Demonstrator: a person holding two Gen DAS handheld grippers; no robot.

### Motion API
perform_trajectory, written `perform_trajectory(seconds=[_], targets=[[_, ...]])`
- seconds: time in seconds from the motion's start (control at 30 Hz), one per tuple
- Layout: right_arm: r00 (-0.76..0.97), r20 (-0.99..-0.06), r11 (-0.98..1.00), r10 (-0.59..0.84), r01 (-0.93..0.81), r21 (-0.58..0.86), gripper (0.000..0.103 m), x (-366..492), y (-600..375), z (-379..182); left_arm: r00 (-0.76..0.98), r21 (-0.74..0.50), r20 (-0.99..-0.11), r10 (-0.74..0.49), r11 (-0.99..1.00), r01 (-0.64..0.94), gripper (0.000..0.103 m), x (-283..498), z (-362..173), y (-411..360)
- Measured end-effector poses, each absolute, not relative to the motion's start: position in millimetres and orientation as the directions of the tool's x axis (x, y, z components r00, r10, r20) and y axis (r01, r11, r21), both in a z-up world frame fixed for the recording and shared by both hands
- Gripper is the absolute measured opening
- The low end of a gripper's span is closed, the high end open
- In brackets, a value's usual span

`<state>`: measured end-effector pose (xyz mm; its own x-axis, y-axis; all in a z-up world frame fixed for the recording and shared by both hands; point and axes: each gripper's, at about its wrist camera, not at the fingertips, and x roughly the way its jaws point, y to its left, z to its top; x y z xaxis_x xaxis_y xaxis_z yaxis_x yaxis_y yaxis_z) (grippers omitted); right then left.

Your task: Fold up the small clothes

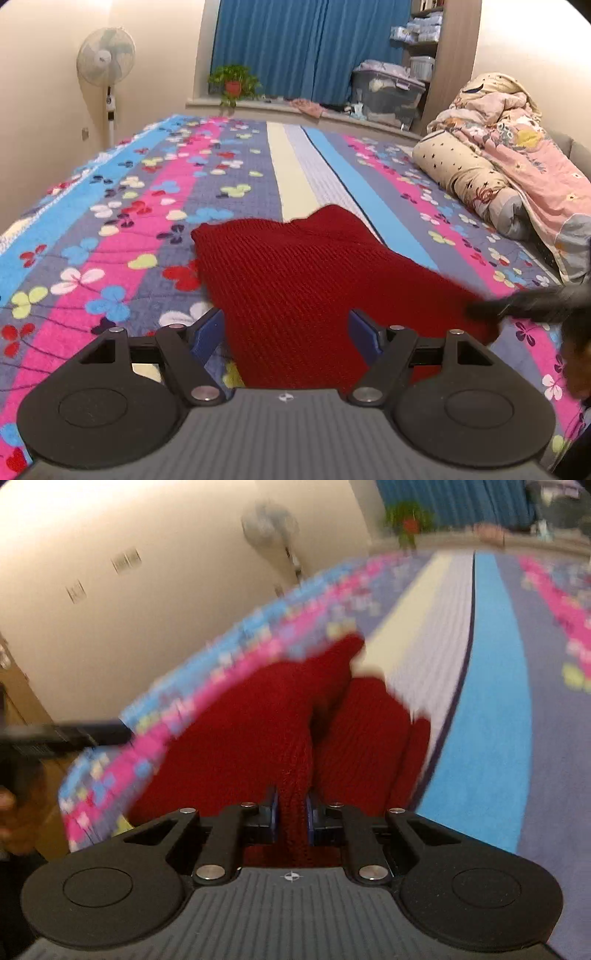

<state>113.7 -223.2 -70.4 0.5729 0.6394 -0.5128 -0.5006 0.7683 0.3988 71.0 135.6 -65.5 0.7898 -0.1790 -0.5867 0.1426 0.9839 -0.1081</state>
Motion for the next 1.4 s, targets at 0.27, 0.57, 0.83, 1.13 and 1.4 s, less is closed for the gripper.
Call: perform_trajectory(seconds=[0.27, 0.57, 0.83, 1.13, 1.4], targets=[[0.519, -0.718, 0.878, 0.464, -0.375, 0.296, 0.014, 108, -212, -117, 0.619, -0.005, -0.776, -0.121, 0.983, 0.186, 0.075, 89, -107, 121], [0.53, -0.736, 0.902, 0.422, -0.326, 0.282, 0.015, 101, -208, -120, 0.562, -0.103, -0.811, -0.165, 0.985, 0.14, 0.073, 89, -119, 134], [0.584, -0.719, 0.926, 0.376, -0.231, 0.297, 0.056, 92, -215, -114, 0.549, -0.234, -0.808, -0.214, 0.972, 0.034, 0.079, 95, -120, 151], [0.616, -0.641, 0.886, 0.457, -0.252, 0.389, 0.016, 94, -227, -102, 0.609, -0.367, -0.717, -0.338, 0.927, 0.083, 0.034, 81, -103, 143], [0.57, -0.732, 0.927, 0.372, -0.265, 0.264, 0.02, 96, -213, -120, 0.623, -0.13, -0.761, -0.18, 0.984, 0.125, 0.058, 77, -101, 123]])
